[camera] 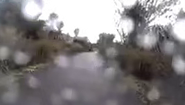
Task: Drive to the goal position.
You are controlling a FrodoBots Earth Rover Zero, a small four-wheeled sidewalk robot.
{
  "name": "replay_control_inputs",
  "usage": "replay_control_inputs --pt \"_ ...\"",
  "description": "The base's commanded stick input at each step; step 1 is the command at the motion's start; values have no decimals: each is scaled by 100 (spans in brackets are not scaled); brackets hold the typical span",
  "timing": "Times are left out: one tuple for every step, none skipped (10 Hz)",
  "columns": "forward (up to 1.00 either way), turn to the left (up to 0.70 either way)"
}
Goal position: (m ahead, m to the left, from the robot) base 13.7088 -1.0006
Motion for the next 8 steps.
replay_control_inputs --pt "100 0" --pt "100 0" --pt "100 0" --pt "100 0" --pt "100 0" --pt "100 0" --pt "100 0" --pt "100 0"
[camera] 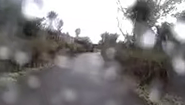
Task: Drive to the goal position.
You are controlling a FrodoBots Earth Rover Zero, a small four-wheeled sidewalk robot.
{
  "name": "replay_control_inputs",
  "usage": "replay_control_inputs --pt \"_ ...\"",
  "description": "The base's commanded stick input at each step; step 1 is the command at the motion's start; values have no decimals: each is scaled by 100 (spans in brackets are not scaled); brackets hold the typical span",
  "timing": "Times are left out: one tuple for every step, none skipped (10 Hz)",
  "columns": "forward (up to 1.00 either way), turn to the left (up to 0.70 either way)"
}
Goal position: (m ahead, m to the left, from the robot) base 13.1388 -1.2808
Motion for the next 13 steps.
replay_control_inputs --pt "100 0" --pt "100 0" --pt "100 0" --pt "100 0" --pt "100 0" --pt "100 0" --pt "100 0" --pt "100 0" --pt "100 -2" --pt "100 -2" --pt "100 -2" --pt "100 0" --pt "100 0"
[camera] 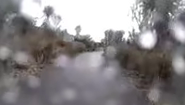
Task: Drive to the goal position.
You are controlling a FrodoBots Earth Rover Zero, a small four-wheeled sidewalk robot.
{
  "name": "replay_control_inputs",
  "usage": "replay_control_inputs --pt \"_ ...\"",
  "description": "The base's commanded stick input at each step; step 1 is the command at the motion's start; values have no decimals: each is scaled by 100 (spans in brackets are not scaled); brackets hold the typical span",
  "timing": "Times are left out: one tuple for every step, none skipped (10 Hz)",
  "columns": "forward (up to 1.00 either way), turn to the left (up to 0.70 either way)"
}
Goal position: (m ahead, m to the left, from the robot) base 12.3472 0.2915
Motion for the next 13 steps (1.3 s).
replay_control_inputs --pt "100 0" --pt "100 0" --pt "100 0" --pt "100 0" --pt "100 0" --pt "100 0" --pt "100 0" --pt "100 0" --pt "100 0" --pt "100 0" --pt "100 0" --pt "100 0" --pt "100 0"
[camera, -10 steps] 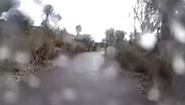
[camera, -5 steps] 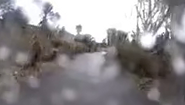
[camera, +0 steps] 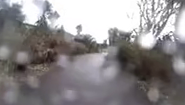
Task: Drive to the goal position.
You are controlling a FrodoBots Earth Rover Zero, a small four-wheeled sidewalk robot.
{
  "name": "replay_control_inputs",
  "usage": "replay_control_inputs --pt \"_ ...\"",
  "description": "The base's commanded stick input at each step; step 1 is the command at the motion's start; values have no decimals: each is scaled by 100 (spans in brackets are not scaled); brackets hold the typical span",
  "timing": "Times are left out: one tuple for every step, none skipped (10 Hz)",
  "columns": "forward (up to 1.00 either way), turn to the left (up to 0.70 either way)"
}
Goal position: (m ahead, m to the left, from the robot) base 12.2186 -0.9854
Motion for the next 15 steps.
replay_control_inputs --pt "100 0" --pt "100 0" --pt "100 0" --pt "100 0" --pt "100 0" --pt "100 0" --pt "100 0" --pt "100 0" --pt "100 0" --pt "100 0" --pt "100 0" --pt "100 -1" --pt "100 -2" --pt "100 -39" --pt "100 -40"
